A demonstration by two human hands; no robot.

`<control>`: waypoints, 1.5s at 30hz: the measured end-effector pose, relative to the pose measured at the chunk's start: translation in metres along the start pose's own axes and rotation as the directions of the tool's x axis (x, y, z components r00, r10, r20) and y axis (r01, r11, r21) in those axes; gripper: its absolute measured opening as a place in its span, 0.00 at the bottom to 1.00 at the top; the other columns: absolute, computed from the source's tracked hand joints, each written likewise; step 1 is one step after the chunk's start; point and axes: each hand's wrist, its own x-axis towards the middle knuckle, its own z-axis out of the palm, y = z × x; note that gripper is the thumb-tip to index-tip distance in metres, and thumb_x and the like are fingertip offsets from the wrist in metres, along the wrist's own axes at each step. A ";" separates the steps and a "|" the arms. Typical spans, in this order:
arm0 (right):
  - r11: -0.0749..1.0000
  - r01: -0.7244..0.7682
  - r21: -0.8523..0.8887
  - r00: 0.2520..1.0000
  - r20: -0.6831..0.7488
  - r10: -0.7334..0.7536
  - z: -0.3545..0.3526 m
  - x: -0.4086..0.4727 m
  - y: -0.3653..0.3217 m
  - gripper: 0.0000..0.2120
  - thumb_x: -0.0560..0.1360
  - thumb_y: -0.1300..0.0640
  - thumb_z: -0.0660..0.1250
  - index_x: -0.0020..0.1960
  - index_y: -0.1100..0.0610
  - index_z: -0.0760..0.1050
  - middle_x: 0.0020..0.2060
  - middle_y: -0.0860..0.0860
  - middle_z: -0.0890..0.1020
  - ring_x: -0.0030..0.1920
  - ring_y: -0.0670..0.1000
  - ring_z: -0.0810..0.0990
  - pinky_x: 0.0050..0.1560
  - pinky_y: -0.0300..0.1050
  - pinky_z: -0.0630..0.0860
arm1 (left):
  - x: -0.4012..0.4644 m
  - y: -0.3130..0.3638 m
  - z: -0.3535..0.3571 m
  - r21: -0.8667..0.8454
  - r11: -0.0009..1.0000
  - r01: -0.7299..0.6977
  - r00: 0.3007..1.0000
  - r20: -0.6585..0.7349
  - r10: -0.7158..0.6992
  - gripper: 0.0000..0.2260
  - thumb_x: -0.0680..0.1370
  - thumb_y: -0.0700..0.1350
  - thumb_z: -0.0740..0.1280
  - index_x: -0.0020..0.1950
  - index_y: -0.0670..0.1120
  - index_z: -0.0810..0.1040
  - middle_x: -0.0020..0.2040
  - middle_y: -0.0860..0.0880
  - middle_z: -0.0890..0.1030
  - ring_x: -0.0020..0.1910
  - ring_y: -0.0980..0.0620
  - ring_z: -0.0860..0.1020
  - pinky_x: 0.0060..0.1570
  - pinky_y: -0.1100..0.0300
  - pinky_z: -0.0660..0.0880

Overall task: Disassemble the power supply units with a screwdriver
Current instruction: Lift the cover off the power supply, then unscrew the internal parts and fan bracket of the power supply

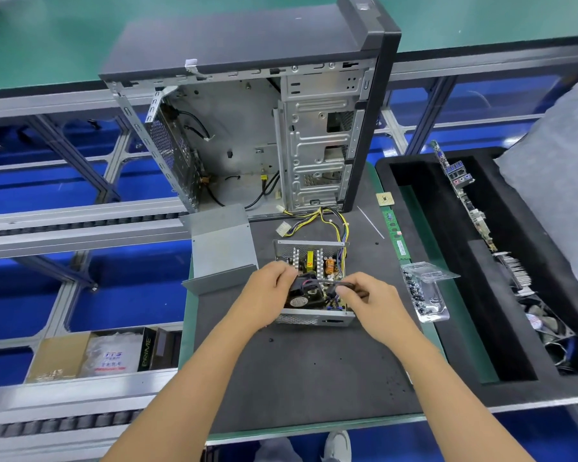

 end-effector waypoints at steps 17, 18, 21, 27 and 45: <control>0.953 0.159 0.258 0.981 -0.154 -0.122 0.025 0.012 -0.052 0.18 0.77 0.54 0.70 0.63 0.38 0.72 0.52 0.36 0.81 0.47 0.41 0.81 0.47 0.31 0.75 | 0.009 -0.005 -0.049 -0.295 0.946 -0.135 0.948 -0.317 0.036 0.05 0.77 0.47 0.73 0.50 0.54 0.79 0.45 0.56 0.84 0.46 0.57 0.81 0.47 0.63 0.77; 0.954 0.146 0.261 0.977 -0.190 -0.098 0.024 0.012 -0.049 0.18 0.78 0.54 0.69 0.64 0.40 0.71 0.53 0.36 0.80 0.48 0.40 0.81 0.47 0.29 0.74 | 0.017 -0.009 -0.060 -0.330 0.938 -0.106 0.927 -0.373 -0.026 0.04 0.77 0.49 0.73 0.50 0.55 0.80 0.45 0.55 0.84 0.46 0.57 0.82 0.47 0.61 0.78; 0.965 0.048 0.258 0.962 -0.272 0.025 0.018 0.012 -0.031 0.13 0.79 0.56 0.67 0.62 0.45 0.74 0.51 0.40 0.81 0.47 0.38 0.80 0.44 0.25 0.71 | 0.045 -0.035 -0.088 -0.473 0.880 0.040 0.869 -0.419 -0.264 0.04 0.77 0.51 0.73 0.50 0.54 0.83 0.47 0.52 0.85 0.48 0.51 0.83 0.53 0.52 0.80; 0.990 -0.127 0.066 0.908 -0.393 0.143 0.007 0.013 0.017 0.11 0.79 0.58 0.66 0.61 0.52 0.75 0.55 0.48 0.80 0.56 0.48 0.79 0.60 0.48 0.74 | 0.092 -0.084 -0.111 -0.482 0.814 0.323 0.786 -0.342 -0.515 0.13 0.76 0.50 0.74 0.57 0.46 0.82 0.50 0.45 0.84 0.48 0.44 0.83 0.52 0.47 0.80; 0.818 -0.278 -0.504 0.959 -0.186 0.212 -0.002 0.009 0.057 0.15 0.76 0.45 0.69 0.53 0.54 0.72 0.42 0.49 0.72 0.42 0.52 0.72 0.42 0.47 0.69 | 0.094 -0.067 -0.058 0.308 0.905 0.294 0.864 -0.491 -0.113 0.16 0.81 0.50 0.64 0.68 0.47 0.76 0.65 0.42 0.77 0.66 0.37 0.67 0.63 0.43 0.68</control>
